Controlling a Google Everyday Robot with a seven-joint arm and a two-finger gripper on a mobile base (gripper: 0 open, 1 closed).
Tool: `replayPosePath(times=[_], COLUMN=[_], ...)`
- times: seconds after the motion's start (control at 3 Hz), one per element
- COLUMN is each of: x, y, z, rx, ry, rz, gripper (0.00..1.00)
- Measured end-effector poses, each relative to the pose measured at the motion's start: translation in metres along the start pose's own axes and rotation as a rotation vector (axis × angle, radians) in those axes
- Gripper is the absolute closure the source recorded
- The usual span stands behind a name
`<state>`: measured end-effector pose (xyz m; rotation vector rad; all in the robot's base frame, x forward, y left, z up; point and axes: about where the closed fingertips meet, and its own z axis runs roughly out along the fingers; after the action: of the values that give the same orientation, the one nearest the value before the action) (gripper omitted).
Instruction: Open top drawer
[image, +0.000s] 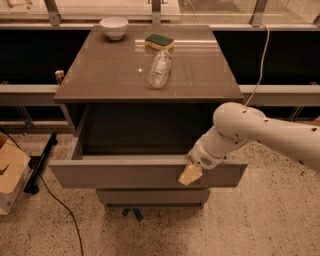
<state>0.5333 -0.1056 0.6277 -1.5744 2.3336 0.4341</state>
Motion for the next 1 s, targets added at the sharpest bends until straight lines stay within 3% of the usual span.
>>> replayPosePath(times=[1.0], x=[0.0], y=[0.0], z=[0.0], rx=[0.0], ry=[0.0], rz=[0.0], gripper=[0.07])
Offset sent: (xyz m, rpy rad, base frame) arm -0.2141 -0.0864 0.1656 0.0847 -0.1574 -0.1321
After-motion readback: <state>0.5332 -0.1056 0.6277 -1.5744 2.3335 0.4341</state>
